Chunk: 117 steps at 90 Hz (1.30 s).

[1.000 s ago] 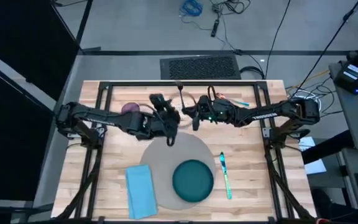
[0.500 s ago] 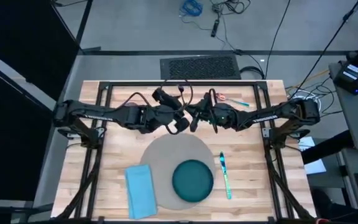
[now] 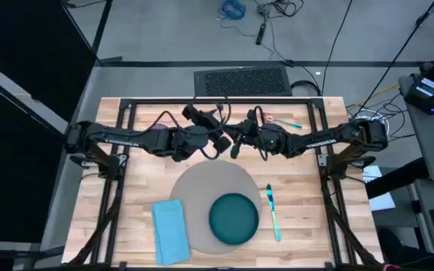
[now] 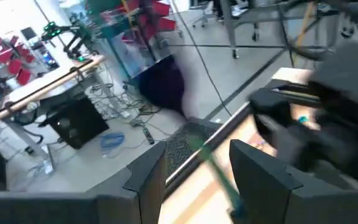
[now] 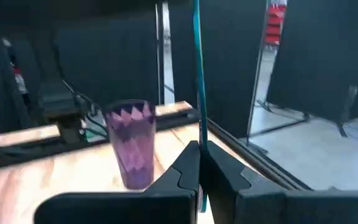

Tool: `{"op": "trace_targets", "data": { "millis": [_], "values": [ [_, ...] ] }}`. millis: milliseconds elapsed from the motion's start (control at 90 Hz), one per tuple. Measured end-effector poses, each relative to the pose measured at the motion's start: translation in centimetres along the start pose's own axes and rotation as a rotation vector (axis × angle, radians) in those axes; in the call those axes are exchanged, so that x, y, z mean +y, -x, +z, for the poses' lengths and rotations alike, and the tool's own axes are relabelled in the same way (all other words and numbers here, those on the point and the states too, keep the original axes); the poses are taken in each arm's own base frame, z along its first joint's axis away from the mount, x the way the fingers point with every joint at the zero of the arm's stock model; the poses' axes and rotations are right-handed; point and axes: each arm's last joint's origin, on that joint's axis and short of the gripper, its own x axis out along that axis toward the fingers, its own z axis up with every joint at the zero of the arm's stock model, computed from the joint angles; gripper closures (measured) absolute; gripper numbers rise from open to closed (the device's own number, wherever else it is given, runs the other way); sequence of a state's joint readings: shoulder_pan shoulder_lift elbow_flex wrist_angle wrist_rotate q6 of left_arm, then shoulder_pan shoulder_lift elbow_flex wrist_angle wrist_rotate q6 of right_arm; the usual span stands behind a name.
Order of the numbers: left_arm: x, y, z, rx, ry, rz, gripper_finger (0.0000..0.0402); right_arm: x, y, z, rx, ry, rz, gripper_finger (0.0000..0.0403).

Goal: Set table place
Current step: Put the iridescent fork on the blue napkin

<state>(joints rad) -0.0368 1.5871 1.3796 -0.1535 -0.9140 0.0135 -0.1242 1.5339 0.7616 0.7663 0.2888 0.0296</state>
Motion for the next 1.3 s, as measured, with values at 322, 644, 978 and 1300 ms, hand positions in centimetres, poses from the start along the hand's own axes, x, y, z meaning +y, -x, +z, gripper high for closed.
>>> {"op": "trace_targets", "data": {
  "millis": [322,644,978,1300],
  "values": [
    [0.7,-0.8,0.6,-0.04,0.032,-0.001,0.0243,0.1,0.0,0.5,-0.051,0.009,0.01,0.0403],
    [0.3,-0.5,0.8,-0.062,-0.028,-0.057,0.0382,-0.2,-0.1,0.5,-0.052,0.037,0.005,0.0403],
    [0.3,-0.4,0.6,-0.043,-0.126,-0.009,0.0401,-0.2,0.0,0.8,-0.08,0.06,-0.004,0.0374],
    [0.8,-0.7,0.8,-0.043,-0.149,0.035,0.0401,-1.1,-0.1,1.5,-0.135,0.022,-0.036,0.0219]
  ]
}}
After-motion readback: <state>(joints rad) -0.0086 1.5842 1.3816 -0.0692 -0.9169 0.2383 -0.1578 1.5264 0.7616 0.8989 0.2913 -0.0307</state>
